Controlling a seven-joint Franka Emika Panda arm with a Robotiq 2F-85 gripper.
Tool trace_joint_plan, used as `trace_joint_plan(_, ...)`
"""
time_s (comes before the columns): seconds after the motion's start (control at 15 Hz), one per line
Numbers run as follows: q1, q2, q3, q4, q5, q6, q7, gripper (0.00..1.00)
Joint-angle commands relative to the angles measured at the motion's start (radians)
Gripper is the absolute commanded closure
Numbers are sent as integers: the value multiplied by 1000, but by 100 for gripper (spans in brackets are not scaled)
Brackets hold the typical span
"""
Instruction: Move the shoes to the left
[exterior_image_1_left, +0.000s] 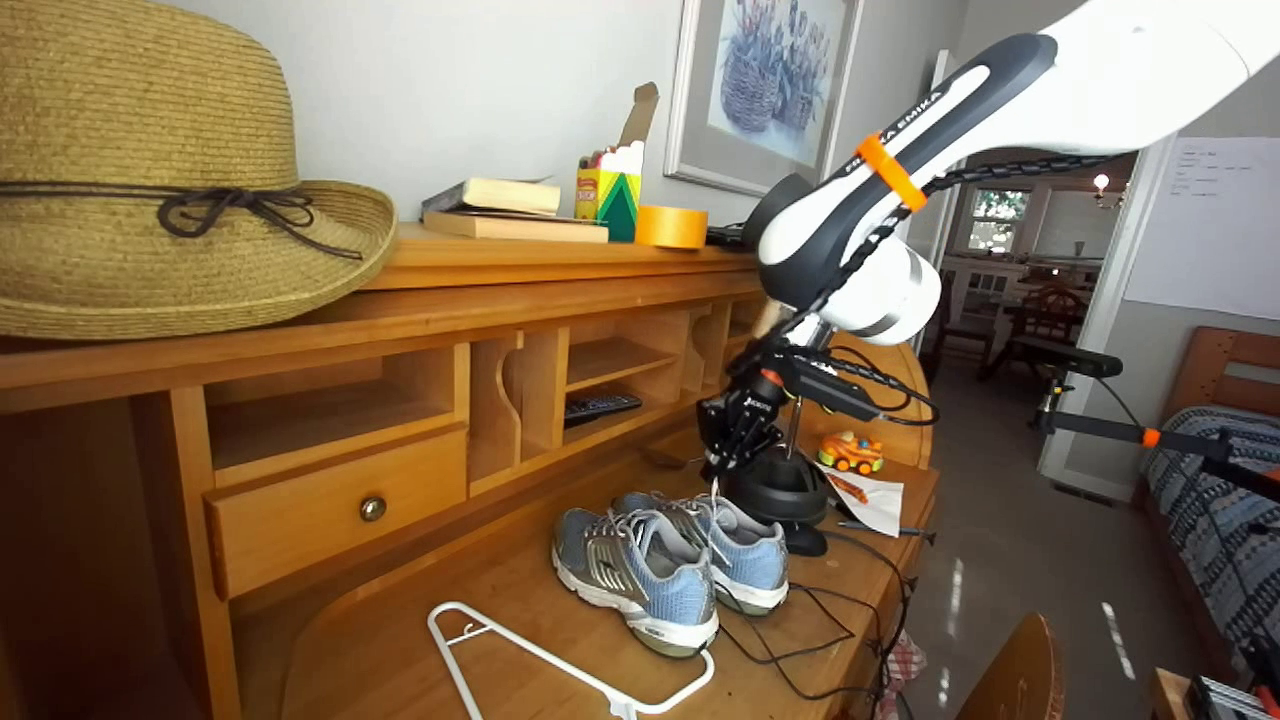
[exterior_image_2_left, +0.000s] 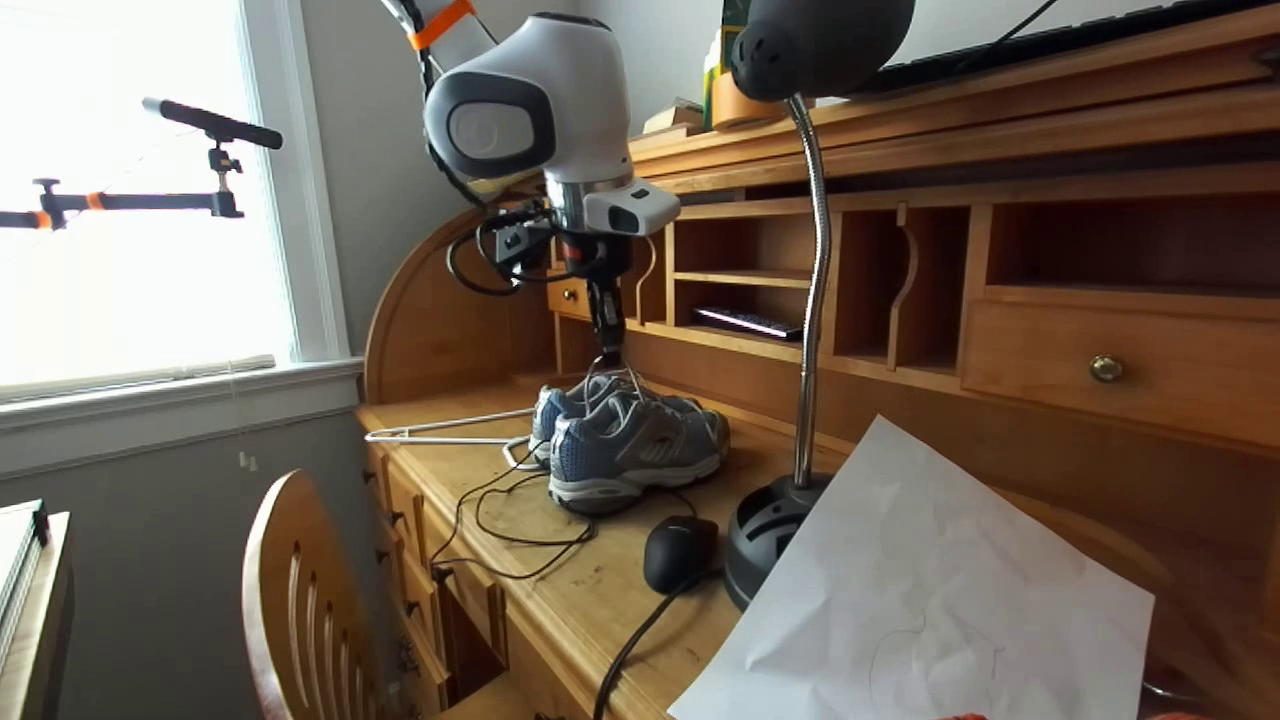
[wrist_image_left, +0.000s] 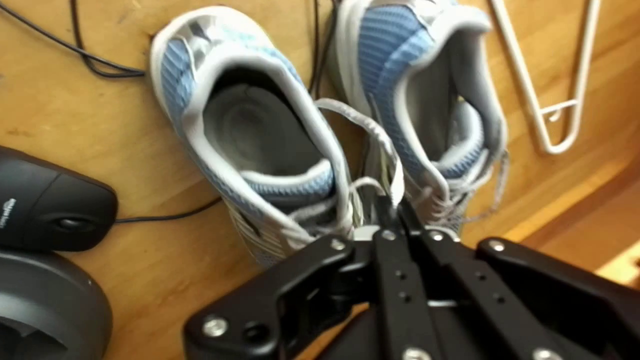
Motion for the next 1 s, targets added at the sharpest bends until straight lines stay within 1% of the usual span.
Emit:
trace_joint_plan(0.0, -43, -37, -2, 63, 158, -76, 2, 99)
trace_joint_plan(0.07, -43, -39, -12, 70, 199, -56, 9, 99)
trace_joint_plan(0.13, -34, -41, -32, 65, 189, -22, 37, 99)
trace_joint_plan(0.33, -9, -36, -84, 35, 103, 80, 118, 99)
trace_joint_plan(0.6, 2, -24, -116, 0, -2, 96, 219, 99)
trace_joint_plan(0.93, 4, -23, -116, -10, -102, 93, 275, 99)
